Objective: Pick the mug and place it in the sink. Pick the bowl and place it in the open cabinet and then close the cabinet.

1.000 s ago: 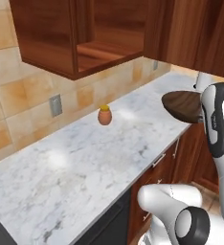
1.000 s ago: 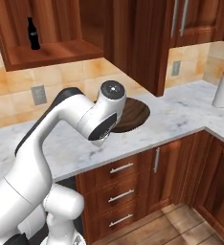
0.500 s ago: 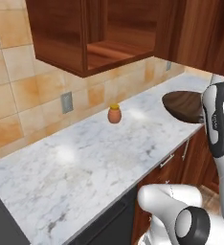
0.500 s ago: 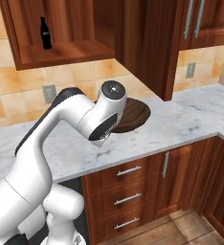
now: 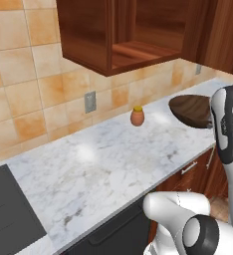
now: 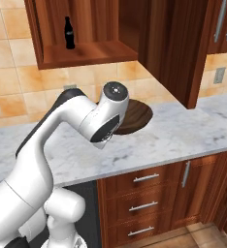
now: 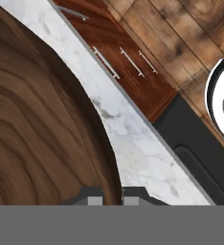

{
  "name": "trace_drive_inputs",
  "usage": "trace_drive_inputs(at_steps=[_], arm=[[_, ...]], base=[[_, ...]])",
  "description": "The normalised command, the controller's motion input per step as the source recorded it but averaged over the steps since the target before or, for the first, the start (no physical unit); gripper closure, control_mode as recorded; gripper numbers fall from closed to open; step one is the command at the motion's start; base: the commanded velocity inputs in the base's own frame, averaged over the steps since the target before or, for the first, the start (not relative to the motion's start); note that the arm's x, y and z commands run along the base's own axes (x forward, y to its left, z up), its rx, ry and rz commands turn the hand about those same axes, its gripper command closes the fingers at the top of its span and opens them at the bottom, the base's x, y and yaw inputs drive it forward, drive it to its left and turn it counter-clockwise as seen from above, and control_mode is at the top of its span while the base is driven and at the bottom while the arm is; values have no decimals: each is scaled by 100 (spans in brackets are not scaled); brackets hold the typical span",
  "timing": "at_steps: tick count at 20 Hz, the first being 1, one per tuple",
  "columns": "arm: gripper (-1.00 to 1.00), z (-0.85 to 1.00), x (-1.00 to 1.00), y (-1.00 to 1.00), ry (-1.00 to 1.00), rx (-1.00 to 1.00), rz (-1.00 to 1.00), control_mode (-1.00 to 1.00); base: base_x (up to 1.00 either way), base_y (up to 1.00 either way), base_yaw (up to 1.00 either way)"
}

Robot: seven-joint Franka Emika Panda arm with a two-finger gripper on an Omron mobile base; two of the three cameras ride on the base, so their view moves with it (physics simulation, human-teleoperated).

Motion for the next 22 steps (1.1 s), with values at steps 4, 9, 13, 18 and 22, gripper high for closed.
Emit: trace_drive_inputs(at_steps=[4,9,13,18,22], arm=[[100,0,2,62,-2,-17,16,-100],[100,13,11,37,-2,-19,9,-100],[100,17,35,4,0,-7,5,-100],[100,21,17,0,-2,0,11,-100],[100,31,0,2,-12,0,9,-100]], base=[[0,0,0],[0,0,0],[0,0,0],[0,0,0],[0,0,0]])
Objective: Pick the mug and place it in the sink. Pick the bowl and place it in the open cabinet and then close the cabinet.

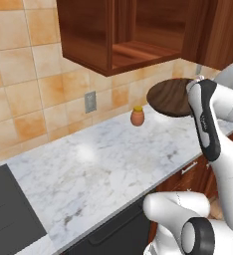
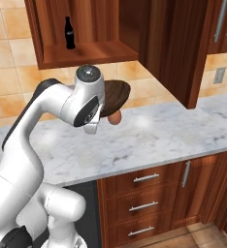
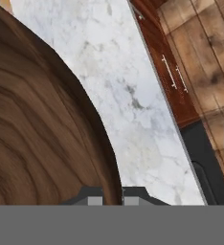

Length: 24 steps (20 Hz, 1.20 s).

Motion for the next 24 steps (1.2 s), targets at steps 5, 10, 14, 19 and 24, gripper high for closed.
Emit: trace_drive_inputs(at_steps=[5,10,14,19,24], arm=[[100,32,5,0,-10,0,1,-100],[100,26,15,6,-19,0,0,-100],[100,37,9,20,-24,0,0,-100],[100,39,35,16,-20,0,0,-100],[100,40,55,0,-16,1,0,-100]], base=[[0,0,0],[0,0,0],[0,0,0],[0,0,0],[0,0,0]])
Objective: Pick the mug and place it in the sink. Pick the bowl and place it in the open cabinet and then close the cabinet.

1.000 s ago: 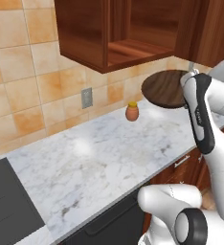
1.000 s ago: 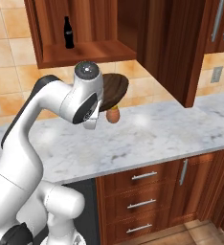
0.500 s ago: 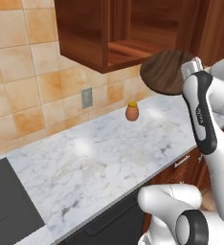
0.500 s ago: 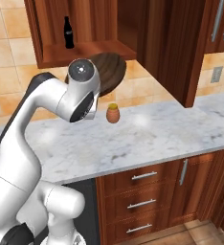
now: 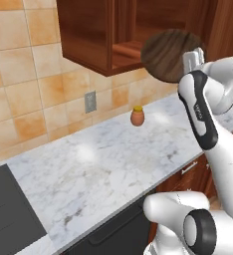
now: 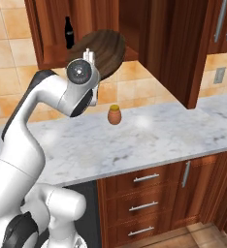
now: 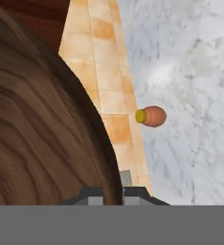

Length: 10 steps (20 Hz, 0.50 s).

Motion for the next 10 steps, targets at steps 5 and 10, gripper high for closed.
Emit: trace_drive_inputs(at_steps=[5,10], arm=[[100,61,33,1,-6,4,7,-100],[100,52,33,2,1,0,25,-100]], base=[[0,0,0],[0,0,0]])
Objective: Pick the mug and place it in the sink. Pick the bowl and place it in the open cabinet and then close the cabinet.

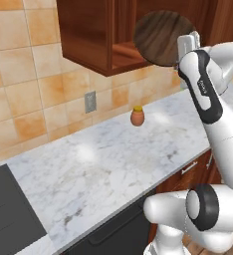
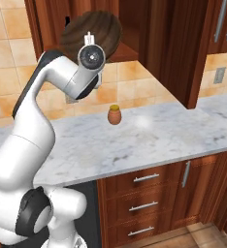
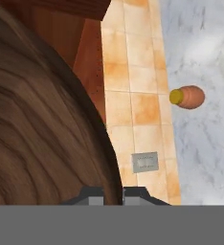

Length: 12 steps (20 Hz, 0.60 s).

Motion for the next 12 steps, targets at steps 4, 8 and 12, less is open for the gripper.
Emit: trace_drive_inputs(at_steps=[4,8,12], arm=[[100,34,44,14,2,0,18,-100],[100,9,64,3,2,0,5,-100],[100,-1,53,0,2,0,1,-100]], base=[[0,0,0],[0,0,0],[0,0,0]])
